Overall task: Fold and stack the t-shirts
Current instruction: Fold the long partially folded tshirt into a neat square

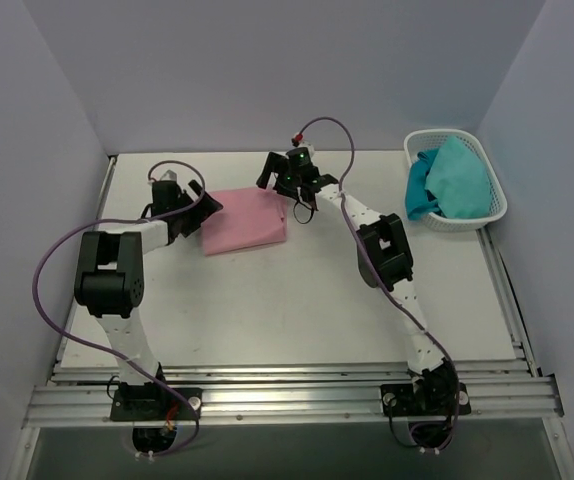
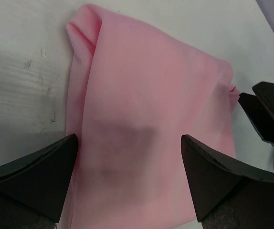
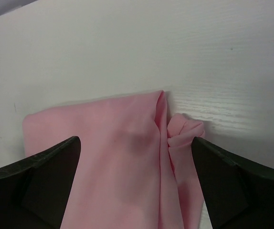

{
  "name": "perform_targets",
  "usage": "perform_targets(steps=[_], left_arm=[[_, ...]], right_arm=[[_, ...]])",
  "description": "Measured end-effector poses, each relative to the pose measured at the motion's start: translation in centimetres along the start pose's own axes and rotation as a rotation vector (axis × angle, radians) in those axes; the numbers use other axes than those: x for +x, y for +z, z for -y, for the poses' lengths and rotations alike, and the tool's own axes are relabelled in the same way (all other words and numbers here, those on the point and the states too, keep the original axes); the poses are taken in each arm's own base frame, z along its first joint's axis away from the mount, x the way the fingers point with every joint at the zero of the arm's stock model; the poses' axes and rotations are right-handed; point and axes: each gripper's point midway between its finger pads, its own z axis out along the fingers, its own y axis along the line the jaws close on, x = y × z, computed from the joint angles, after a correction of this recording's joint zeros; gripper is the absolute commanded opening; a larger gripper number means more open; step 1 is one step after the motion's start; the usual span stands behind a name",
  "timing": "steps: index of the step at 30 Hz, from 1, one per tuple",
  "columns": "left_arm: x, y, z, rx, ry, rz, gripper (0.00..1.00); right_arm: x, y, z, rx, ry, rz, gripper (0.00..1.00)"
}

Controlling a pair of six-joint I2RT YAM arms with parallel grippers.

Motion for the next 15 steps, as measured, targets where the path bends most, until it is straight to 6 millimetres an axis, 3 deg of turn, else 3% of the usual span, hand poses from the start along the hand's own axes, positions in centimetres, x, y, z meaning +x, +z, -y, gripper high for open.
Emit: perform_targets(steps=[6,15], left_arm=[[2.4,-0.5,-0.6,0.022,0.002,-0.002,0.98],[3.3,-1.1,0.6,0.067,0.032,0.014,0.98]], right_arm=[[1.9,2.7,0.8,-0.024,0.002,-0.034,0.96],[0.5,3.3,-0.3,-0.072,-0.004,0.047,0.96]])
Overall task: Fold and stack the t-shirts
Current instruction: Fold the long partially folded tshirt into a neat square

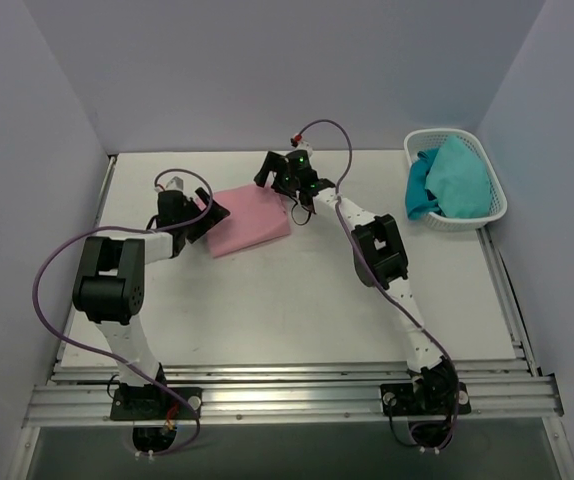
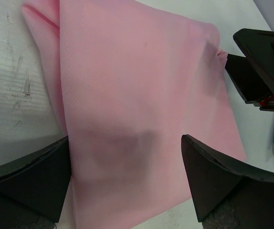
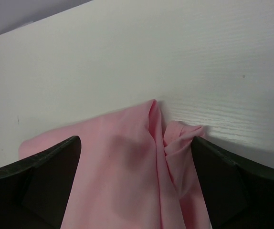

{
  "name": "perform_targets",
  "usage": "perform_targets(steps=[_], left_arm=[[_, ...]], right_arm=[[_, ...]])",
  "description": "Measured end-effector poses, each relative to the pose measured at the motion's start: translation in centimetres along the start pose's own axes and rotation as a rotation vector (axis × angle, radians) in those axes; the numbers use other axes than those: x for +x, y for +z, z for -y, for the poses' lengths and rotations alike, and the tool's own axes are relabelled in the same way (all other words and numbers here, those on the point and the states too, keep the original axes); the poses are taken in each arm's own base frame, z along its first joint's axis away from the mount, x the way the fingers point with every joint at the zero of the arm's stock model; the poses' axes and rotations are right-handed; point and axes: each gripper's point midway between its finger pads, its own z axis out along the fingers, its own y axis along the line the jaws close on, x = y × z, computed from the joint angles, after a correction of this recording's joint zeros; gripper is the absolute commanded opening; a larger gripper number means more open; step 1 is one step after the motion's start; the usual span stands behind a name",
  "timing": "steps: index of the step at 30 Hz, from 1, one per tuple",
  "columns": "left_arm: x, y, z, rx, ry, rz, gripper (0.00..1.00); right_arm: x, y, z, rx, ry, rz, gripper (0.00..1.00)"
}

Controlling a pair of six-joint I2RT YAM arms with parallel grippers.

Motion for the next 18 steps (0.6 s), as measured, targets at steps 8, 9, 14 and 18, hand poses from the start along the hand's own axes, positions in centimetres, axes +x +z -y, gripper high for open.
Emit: perform_targets(steps=[8,9,14,18], left_arm=[[-0.1,-0.2,0.2,0.011,0.026,0.010,0.98],[-0.1,-0.2,0.2,0.011,0.027,0.010,0.98],[-0.1,-0.3,0.2,0.012,0.033,0.011,0.98],[0.0,-0.3,0.1,0.013,0.037,0.011,0.99]], right_arm=[[-0.2,-0.5,-1.0,-0.001,-0.014,0.042,0.96],[-0.3,-0.5,-1.4,-0.008,-0.015,0.046,0.96],[-1.2,-0.6,-3.2,-0.049,-0.015,0.080,0.96],[-2.2,-0.7,-4.4,-0.076,-0.006,0.104,0.96]])
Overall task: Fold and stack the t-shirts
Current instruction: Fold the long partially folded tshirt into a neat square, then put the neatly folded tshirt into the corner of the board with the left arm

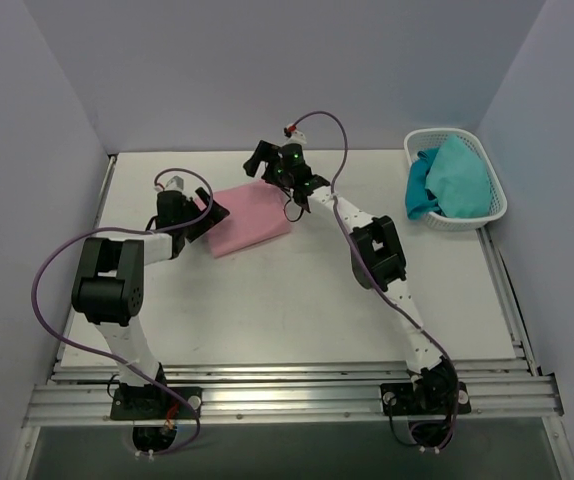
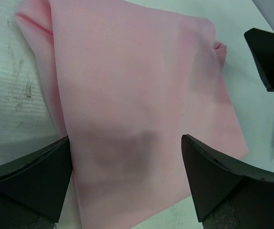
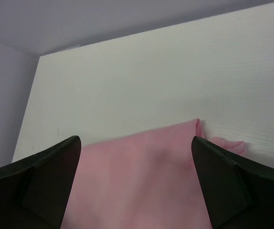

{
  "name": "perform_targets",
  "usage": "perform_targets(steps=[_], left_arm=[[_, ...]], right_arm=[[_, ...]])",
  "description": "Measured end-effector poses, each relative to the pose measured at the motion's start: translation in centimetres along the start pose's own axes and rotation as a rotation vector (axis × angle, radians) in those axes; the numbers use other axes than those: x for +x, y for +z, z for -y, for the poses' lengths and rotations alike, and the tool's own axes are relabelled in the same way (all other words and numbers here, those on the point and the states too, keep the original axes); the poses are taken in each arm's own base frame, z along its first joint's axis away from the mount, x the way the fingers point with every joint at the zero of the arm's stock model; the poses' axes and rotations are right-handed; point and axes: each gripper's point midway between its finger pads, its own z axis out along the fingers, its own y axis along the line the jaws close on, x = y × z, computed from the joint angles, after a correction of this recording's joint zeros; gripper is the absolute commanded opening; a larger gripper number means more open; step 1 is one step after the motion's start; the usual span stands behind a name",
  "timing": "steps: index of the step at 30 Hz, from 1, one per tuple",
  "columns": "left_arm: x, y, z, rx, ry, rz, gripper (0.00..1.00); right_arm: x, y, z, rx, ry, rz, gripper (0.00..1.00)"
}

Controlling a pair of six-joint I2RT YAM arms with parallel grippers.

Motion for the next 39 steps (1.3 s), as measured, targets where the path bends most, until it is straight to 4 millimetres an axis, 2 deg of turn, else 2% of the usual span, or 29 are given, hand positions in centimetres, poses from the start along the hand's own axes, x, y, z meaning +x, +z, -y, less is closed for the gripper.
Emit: perform_targets(steps=[4,8,11,15,17,27,33,39], left_arm=[[0.0,0.0,0.1,0.006,0.005,0.001,0.99],[0.0,0.0,0.2,0.011,0.006,0.002,0.99],[0.0,0.1,0.4,0.019,0.009,0.004,0.99],[0.2,0.4,0.3,0.024,0.009,0.000,0.99],[0.4,0.6,0.2,0.024,0.009,-0.003,0.99],[0.5,0.8,0.1,0.031,0.010,-0.004,0.99],[0.6,0.9,0.0,0.032,0.010,-0.005,0.99],[0.6,1.0,0.0,0.035,0.010,-0.006,0.99]], right_arm=[[-1.7,0.2,-1.6,-0.049,0.015,0.046,0.96],[-2.1,0.9,-2.1,-0.083,0.038,0.076,0.96],[-0.5,2.0,-1.0,-0.079,0.055,0.064,0.96],[3.5,3.6,2.2,-0.034,0.068,0.009,0.96],[3.3,4.0,1.9,-0.055,0.076,0.030,0.96],[3.4,3.9,2.1,-0.052,0.079,0.038,0.94],[3.5,2.2,3.1,0.001,0.054,0.055,0.94],[3.4,1.4,3.8,0.033,0.046,0.072,0.93]])
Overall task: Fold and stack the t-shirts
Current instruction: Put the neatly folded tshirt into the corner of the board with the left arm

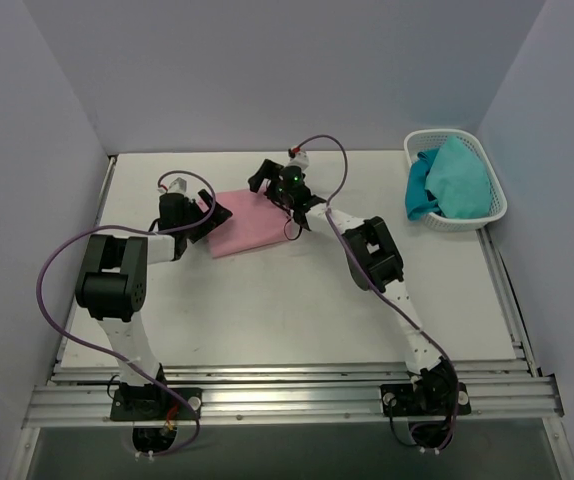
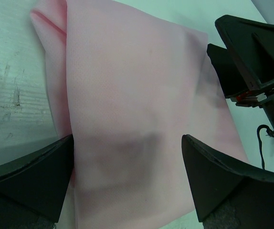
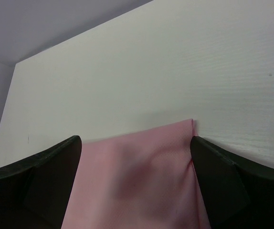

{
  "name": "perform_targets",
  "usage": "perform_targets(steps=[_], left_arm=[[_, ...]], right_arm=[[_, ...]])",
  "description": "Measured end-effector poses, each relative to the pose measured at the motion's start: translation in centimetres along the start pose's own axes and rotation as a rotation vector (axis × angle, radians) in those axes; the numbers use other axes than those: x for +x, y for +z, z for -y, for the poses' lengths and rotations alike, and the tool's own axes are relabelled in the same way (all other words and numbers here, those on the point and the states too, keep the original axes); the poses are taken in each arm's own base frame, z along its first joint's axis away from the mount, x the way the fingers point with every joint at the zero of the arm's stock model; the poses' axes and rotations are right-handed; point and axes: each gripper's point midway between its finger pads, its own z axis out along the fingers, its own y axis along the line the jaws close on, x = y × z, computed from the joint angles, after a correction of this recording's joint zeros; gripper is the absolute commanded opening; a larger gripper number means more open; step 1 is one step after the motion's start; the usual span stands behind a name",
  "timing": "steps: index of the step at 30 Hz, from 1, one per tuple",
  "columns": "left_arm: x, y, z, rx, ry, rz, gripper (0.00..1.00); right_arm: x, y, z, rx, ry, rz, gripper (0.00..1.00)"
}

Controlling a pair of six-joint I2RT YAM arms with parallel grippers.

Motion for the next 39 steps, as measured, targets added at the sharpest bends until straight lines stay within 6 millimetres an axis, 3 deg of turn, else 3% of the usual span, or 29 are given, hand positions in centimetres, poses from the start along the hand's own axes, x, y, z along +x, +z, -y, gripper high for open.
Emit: perform_targets(steps=[7,16,24,39], left_arm=[[0.0,0.0,0.0,0.001,0.001,0.000,0.99],[0.1,0.1,-0.1,0.002,0.001,0.000,1.00],[-0.1,0.5,0.0,0.018,0.006,0.012,1.00],[-0.3,0.3,-0.1,0.013,0.016,0.026,1.00]], right_arm=[[-0.4,-0.9,1.2,0.051,0.008,0.048,0.89],[-1.5,-3.3,4.4,0.292,0.014,0.157,0.90],[-1.5,-4.1,5.1,0.362,0.013,0.199,0.87],[3.6,-14.3,4.3,0.443,0.041,0.100,0.91]])
